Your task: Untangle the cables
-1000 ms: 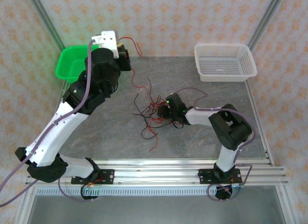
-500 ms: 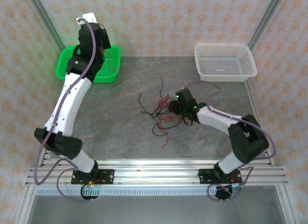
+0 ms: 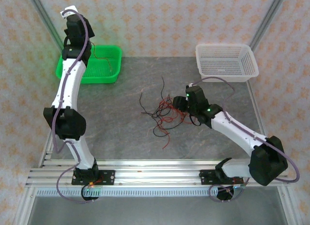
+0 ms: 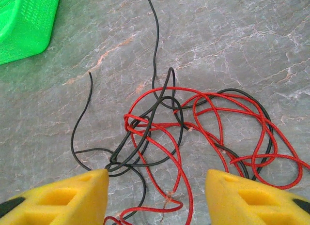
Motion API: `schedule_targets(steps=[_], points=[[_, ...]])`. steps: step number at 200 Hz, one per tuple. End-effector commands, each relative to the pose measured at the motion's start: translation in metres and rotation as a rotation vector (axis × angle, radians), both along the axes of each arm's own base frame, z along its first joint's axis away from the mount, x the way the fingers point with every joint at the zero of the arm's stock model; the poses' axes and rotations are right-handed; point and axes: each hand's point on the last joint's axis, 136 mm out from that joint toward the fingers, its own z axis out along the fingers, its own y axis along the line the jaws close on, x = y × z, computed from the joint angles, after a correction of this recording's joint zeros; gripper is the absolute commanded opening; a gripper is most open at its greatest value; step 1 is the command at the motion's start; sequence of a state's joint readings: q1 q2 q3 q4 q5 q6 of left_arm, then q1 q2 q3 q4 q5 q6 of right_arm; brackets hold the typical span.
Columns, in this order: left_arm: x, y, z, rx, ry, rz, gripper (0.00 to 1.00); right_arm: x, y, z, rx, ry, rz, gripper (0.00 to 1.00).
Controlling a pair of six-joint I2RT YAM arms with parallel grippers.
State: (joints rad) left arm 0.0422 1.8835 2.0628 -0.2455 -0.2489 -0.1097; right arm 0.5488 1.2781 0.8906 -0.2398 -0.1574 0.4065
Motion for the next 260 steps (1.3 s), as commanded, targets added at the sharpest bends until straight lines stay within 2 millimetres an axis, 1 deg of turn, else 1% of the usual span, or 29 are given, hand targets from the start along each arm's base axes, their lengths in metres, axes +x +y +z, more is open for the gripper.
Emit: schedule_targets(steps=[1,2,4,6,17,41,57,75,91,112,132,163,169,177,185,197,209,219,231,244,260], points=[[0.007,0.002,0.021,0.052,-0.069,-0.014,0.0,-0.008,-0.005,-0.007,-0.009,0.022,-0.002,0.54],[0.007,0.002,0.02,0.054,-0.069,-0.013,0.0,-0.008,-0.005,-0.007,-0.007,0.021,-0.002,0.54],[0.015,0.003,0.008,0.057,-0.045,-0.012,0.0,-0.008,-0.004,-0.008,-0.004,0.022,-0.002,0.54],[0.018,0.004,0.003,0.059,-0.037,-0.01,0.0,-0.009,-0.004,-0.008,-0.001,0.022,0.0,0.54],[0.026,0.011,-0.015,0.07,-0.009,0.002,0.0,-0.009,-0.001,-0.01,0.018,0.025,0.001,0.54],[0.04,0.026,-0.056,0.071,0.039,0.026,0.0,-0.01,0.005,-0.017,0.041,0.043,0.015,0.54],[0.05,0.031,-0.085,0.079,0.08,0.032,0.0,-0.01,0.006,-0.021,0.037,0.055,0.02,0.54],[0.06,0.036,-0.123,0.075,0.148,0.037,0.0,-0.01,0.005,-0.026,0.027,0.063,0.017,0.54],[0.067,0.041,-0.158,0.039,0.206,0.036,0.0,-0.01,0.005,-0.03,0.022,0.072,0.017,0.54],[0.071,0.051,-0.205,-0.059,0.275,0.04,0.0,-0.009,0.006,-0.035,0.015,0.084,0.023,0.54],[0.067,0.064,-0.247,-0.176,0.327,0.082,0.0,-0.007,0.009,-0.038,0.006,0.097,0.032,0.54],[0.066,0.079,-0.302,-0.365,0.419,0.114,0.0,-0.006,0.011,-0.041,0.004,0.106,0.041,0.54],[0.067,0.08,-0.311,-0.391,0.44,0.11,0.03,-0.006,0.011,-0.041,0.003,0.108,0.04,0.54],[0.069,0.078,-0.321,-0.414,0.463,0.097,0.11,-0.006,0.011,-0.041,0.003,0.108,0.04,0.54],[0.07,0.076,-0.327,-0.423,0.476,0.087,0.23,-0.007,0.01,-0.041,0.0,0.108,0.039,0.54],[0.07,0.072,-0.329,-0.434,0.477,0.071,0.4,-0.008,0.009,-0.043,-0.006,0.115,0.037,0.54],[0.071,0.069,-0.323,-0.437,0.464,0.049,0.53,-0.008,0.009,-0.044,-0.015,0.119,0.038,0.54],[0.071,0.068,-0.313,-0.436,0.445,0.036,0.63,-0.009,0.009,-0.045,-0.024,0.124,0.041,0.54],[0.071,0.067,-0.294,-0.425,0.414,0.025,0.77,-0.009,0.011,-0.046,-0.034,0.127,0.044,0.54],[0.07,0.065,-0.268,-0.406,0.376,0.011,0.98,-0.01,0.013,-0.047,-0.046,0.133,0.05,0.55],[0.067,0.063,-0.23,-0.374,0.322,-0.004,0.99,-0.01,0.016,-0.049,-0.059,0.141,0.056,0.55]])
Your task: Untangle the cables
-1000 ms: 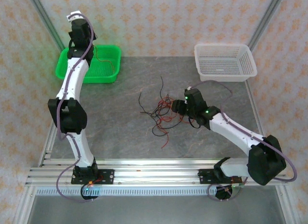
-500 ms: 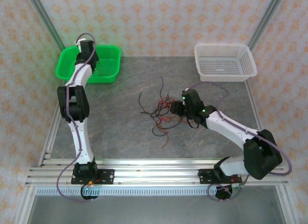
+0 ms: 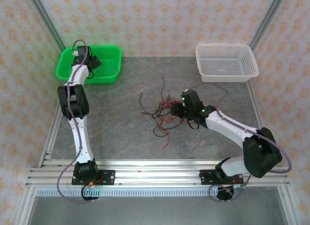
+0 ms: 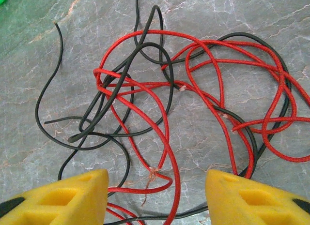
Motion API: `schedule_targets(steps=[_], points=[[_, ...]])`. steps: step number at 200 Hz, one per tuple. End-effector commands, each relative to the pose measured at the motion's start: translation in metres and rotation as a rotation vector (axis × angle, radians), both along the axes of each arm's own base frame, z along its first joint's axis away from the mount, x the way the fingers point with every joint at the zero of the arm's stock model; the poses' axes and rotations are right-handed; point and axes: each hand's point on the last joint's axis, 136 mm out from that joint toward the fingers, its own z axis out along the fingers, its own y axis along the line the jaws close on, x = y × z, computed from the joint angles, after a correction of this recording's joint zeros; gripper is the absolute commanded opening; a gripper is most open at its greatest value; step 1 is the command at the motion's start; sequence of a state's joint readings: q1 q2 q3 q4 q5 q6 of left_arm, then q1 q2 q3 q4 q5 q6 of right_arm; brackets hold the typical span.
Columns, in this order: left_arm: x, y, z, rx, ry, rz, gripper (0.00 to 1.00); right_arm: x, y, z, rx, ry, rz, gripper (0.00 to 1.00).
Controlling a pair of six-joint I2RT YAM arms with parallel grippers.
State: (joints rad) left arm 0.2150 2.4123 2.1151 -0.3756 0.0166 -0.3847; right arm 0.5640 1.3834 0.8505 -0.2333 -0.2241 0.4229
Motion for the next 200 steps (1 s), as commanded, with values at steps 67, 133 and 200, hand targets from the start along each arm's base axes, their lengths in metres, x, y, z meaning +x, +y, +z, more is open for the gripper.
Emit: schedule_targets(steps=[67,133,200], points=[[-0.059,-0.027,0.262,0.212,-0.388,0.003,0.99,0.011,0.016,-0.008,-0.059,0.031,-0.001,0.56],[-0.148,-0.093,0.328,0.009,-0.71,-0.201,0.99,0.013,0.002,-0.021,-0.148,0.039,-0.046,0.53],[-0.231,-0.142,0.34,-0.127,-0.862,-0.435,0.99,0.013,0.004,-0.023,-0.139,0.045,-0.041,0.32]])
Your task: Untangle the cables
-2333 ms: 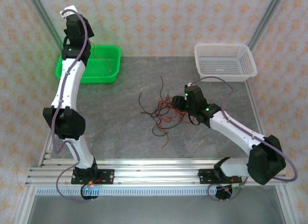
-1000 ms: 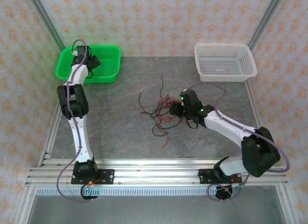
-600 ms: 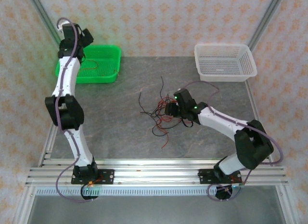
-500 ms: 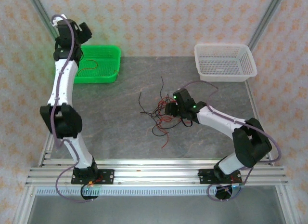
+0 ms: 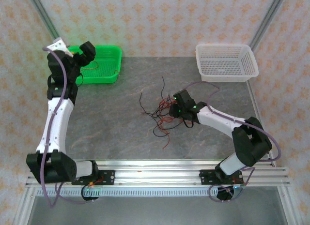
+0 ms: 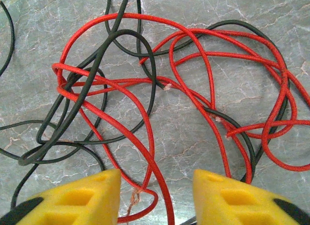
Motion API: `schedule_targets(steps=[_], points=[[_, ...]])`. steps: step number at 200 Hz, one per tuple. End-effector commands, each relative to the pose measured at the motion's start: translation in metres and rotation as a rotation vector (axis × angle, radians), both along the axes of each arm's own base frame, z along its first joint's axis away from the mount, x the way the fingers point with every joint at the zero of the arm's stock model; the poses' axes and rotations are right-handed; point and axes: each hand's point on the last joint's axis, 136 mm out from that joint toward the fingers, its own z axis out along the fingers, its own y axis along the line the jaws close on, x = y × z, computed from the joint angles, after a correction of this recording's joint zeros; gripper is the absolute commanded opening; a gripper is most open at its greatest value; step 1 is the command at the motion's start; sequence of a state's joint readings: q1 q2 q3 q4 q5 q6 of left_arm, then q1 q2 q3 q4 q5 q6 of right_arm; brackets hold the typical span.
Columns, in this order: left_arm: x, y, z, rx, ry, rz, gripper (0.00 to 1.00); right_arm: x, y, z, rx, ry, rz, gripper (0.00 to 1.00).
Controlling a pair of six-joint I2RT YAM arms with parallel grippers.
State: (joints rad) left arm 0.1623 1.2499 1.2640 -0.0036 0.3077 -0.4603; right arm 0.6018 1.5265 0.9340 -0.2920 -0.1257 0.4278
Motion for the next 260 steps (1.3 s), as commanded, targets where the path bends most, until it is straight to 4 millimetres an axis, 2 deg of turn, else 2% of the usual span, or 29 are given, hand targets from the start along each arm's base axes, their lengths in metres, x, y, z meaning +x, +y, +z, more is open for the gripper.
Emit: schedule_targets(steps=[1,9,25,45,58,76,97,122,137,151,193,226,260], points=[[-0.03,-0.025,0.038,-0.037,-0.157,-0.161,0.99,0.003,0.001,0.005,-0.011,-0.014,-0.013,0.31],[-0.034,-0.031,0.034,-0.055,-0.149,-0.197,0.99,0.004,0.002,0.006,-0.007,-0.016,-0.014,0.23],[-0.041,-0.041,0.023,-0.097,-0.118,-0.256,0.99,0.006,0.003,0.012,0.002,-0.027,-0.012,0.0],[-0.047,-0.05,0.003,-0.117,-0.066,-0.295,0.99,0.009,0.008,0.031,0.024,-0.062,0.012,0.0],[-0.052,-0.054,-0.01,-0.129,-0.033,-0.31,0.99,0.013,0.012,0.055,0.041,-0.103,0.033,0.0],[-0.063,-0.063,-0.023,-0.139,-0.004,-0.328,0.96,0.016,0.017,0.095,0.078,-0.18,0.069,0.0],[-0.074,-0.082,-0.034,-0.126,0.02,-0.356,0.95,0.019,0.024,0.147,0.133,-0.284,0.115,0.0],[-0.083,-0.103,-0.05,-0.122,0.053,-0.406,0.77,0.019,0.032,0.201,0.196,-0.401,0.168,0.0],[-0.085,-0.111,-0.062,-0.124,0.081,-0.429,0.63,0.02,0.036,0.227,0.219,-0.458,0.203,0.0],[-0.087,-0.12,-0.072,-0.12,0.101,-0.456,0.56,0.022,0.037,0.247,0.228,-0.506,0.229,0.0],[-0.098,-0.146,-0.078,-0.088,0.102,-0.534,0.61,0.029,0.039,0.306,0.259,-0.658,0.293,0.0],[-0.109,-0.178,-0.076,-0.055,0.068,-0.625,0.64,0.034,0.034,0.351,0.31,-0.751,0.27,0.0],[-0.107,-0.201,-0.097,0.009,0.103,-0.624,0.64,0.036,0.032,0.391,0.374,-0.805,0.23,0.0]])
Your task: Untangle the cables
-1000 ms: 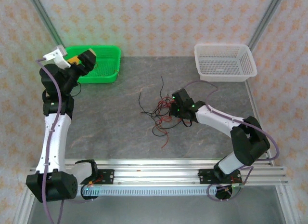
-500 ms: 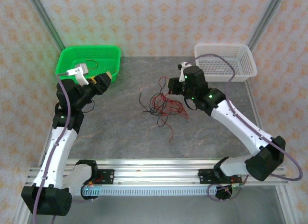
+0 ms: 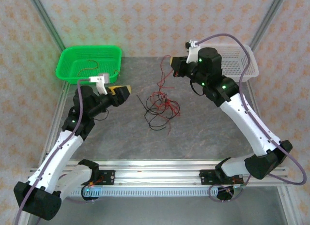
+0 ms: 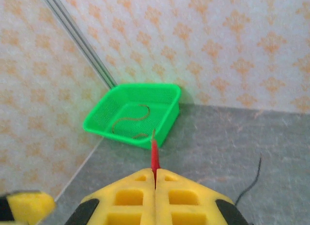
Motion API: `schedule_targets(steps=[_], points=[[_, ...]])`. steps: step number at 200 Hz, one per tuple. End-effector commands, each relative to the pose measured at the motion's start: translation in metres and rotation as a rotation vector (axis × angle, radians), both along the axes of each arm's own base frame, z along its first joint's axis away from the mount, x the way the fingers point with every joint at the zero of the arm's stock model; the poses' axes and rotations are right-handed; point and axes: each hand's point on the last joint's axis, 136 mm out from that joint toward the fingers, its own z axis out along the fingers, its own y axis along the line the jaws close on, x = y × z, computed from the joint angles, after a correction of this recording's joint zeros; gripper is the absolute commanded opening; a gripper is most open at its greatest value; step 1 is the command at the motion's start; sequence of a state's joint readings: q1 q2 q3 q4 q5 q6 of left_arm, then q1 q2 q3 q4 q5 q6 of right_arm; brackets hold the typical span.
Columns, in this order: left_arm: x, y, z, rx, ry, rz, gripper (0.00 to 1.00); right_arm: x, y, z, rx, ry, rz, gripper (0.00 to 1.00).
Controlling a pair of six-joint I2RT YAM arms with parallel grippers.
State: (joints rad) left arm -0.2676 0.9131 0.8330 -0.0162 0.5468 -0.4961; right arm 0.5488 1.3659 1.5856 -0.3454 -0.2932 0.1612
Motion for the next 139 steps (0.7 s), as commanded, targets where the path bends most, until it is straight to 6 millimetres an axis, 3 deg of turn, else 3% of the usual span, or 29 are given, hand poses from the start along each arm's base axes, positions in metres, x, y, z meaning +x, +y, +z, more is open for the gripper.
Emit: schedule_targets(steps=[1,45,73,104,139], points=[[0.006,-0.006,-0.009,0.062,-0.037,0.036,0.64,-0.001,0.0,0.047,0.087,-0.089,0.002,0.0],[0.016,-0.031,-0.035,0.157,-0.017,0.04,0.63,-0.009,-0.004,0.093,0.156,-0.156,0.011,0.0],[0.014,-0.041,-0.023,0.135,-0.063,0.027,0.64,-0.014,-0.003,0.11,0.141,-0.193,0.032,0.0],[0.007,-0.041,0.003,0.14,-0.103,0.009,0.65,-0.015,0.01,0.097,-0.007,-0.248,0.117,0.0],[-0.002,-0.037,0.036,0.22,-0.162,-0.01,0.65,-0.015,0.031,0.044,-0.328,-0.329,0.307,0.0]])
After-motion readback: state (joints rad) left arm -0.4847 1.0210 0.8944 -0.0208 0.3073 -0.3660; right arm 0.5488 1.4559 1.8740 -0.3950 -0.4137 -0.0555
